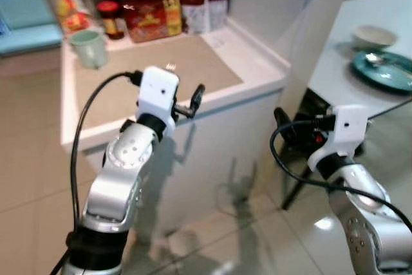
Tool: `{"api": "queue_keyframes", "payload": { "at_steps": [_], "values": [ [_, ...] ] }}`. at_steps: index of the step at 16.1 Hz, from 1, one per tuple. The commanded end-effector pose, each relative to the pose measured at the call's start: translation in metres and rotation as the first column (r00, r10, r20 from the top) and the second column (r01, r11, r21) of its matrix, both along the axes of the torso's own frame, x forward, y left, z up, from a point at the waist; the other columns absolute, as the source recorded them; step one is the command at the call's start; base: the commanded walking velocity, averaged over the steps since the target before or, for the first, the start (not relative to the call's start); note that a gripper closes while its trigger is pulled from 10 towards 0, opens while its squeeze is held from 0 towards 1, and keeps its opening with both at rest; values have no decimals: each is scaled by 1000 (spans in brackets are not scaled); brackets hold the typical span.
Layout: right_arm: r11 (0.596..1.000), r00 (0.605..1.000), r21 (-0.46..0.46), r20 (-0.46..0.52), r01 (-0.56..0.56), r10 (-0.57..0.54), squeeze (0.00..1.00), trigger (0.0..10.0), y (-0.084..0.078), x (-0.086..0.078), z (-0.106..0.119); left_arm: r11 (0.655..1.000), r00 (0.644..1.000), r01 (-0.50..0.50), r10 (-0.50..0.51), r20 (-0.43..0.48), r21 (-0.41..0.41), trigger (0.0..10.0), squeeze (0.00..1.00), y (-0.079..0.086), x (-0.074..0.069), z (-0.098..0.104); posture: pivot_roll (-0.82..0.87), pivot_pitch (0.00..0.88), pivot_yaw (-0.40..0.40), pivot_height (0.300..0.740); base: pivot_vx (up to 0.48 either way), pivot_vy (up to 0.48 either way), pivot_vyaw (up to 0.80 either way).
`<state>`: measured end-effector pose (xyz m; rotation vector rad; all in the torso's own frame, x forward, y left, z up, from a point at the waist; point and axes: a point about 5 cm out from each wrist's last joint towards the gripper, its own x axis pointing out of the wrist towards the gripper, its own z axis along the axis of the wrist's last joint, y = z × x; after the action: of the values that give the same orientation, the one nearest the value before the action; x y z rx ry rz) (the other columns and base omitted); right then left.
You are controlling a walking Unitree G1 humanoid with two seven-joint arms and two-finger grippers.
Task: Setting the table
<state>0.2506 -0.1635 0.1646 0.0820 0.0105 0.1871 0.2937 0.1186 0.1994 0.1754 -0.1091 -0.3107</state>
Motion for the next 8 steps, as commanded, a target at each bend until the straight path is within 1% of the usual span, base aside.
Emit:
{"api": "queue_keyframes", "payload": {
  "at_steps": [1,3,8],
  "values": [
    [1000,1000,8,12,-16,16,0,10000,3,0,3,1000,1000,-16,16,-15,-9,10000,0,3,2,0,36,17,-6,740,480,0,0],
    [1000,999,12,19,-28,28,0,10000,3,1,5,999,999,-30,30,-13,-20,10000,0,5,2,2,42,20,-12,740,480,0,0],
    [998,998,9,17,-56,56,0,10000,6,0,4,999,999,-41,40,-14,-13,10000,0,8,1,1,42,23,-13,740,480,0,0]
  ]
}}
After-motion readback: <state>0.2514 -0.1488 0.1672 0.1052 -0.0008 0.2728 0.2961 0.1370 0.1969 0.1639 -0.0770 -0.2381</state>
